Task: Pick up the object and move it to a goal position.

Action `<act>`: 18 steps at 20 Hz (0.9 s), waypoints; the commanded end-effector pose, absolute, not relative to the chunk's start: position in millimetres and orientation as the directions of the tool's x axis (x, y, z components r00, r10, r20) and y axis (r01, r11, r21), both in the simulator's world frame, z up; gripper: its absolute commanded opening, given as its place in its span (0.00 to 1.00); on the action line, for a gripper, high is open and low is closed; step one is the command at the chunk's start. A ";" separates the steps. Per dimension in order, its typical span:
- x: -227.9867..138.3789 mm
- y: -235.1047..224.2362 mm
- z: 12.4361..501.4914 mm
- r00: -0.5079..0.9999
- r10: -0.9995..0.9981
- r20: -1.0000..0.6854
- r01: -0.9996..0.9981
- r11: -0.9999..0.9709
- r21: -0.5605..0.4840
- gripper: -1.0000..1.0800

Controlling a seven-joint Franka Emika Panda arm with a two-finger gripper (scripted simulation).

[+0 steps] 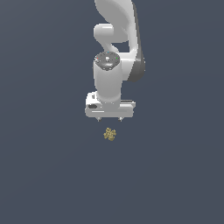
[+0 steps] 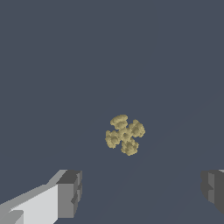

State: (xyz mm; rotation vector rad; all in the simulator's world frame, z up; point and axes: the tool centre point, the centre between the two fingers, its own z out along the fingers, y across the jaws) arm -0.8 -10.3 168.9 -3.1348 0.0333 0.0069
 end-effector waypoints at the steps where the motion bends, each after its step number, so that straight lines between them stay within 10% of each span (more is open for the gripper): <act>1: -0.8 -10.3 168.9 1.000 -0.021 -0.004 -0.021 -1.000 -0.007 0.96; 18: -1.3 -20.8 167.6 0.999 -0.042 -0.012 -0.043 -0.999 -0.014 0.96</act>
